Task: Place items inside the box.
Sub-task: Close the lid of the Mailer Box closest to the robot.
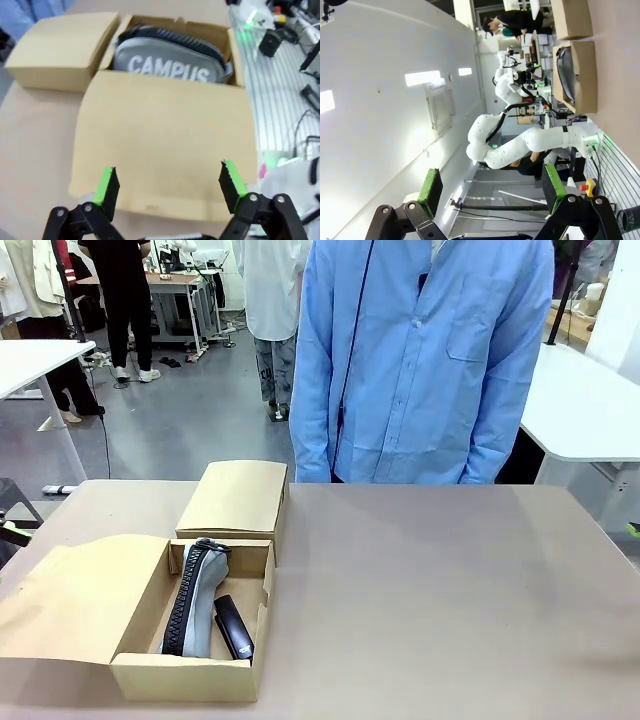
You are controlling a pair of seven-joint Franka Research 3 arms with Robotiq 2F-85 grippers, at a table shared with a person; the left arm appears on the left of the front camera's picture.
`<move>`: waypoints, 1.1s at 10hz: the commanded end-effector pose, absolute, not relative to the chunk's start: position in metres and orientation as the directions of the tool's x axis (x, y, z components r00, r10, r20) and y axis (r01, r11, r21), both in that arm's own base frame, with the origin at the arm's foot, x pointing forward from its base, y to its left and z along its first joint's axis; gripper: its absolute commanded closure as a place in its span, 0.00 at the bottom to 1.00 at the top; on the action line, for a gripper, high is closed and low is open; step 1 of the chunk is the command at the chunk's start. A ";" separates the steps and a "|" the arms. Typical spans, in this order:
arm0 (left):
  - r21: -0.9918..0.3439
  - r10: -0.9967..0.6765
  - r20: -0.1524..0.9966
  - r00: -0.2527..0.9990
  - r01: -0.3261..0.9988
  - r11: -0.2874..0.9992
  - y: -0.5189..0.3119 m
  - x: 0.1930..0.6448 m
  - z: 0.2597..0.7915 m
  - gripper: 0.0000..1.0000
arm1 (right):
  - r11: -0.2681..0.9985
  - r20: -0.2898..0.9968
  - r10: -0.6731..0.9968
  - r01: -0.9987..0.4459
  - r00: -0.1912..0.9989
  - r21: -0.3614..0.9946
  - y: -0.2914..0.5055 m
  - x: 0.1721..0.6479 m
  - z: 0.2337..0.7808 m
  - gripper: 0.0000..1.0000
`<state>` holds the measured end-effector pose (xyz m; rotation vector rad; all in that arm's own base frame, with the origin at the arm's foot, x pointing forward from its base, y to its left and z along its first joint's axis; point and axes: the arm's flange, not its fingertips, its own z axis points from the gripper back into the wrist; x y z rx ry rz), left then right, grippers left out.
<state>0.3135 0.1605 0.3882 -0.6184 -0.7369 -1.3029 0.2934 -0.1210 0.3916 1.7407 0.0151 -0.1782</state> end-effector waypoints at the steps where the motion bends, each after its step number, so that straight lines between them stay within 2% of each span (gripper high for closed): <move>1: 0.054 -0.632 0.773 0.059 0.986 0.159 0.191 0.329 0.368 0.00 | -0.178 -0.143 -0.081 0.127 0.986 0.976 -0.117 0.288 0.396 0.00; 4: 0.041 -0.716 0.679 0.163 0.965 0.258 0.207 0.354 0.345 0.00 | -0.178 -0.143 -0.081 0.127 0.986 0.976 -0.117 0.288 0.396 0.00; 6: -0.002 -0.710 0.674 0.203 0.962 0.273 0.202 0.368 0.324 0.00 | -0.178 -0.143 -0.081 0.127 0.986 0.976 -0.117 0.288 0.396 0.00; 9: -0.063 -0.680 0.701 0.214 0.969 0.240 0.188 0.381 0.302 0.00 | -0.178 -0.143 -0.081 0.127 0.986 0.976 -0.117 0.288 0.396 0.00; 11: -0.083 -0.572 0.802 0.171 0.981 0.177 0.177 0.376 0.302 0.00 | -0.178 -0.143 -0.081 0.127 0.986 0.976 -0.117 0.288 0.396 0.00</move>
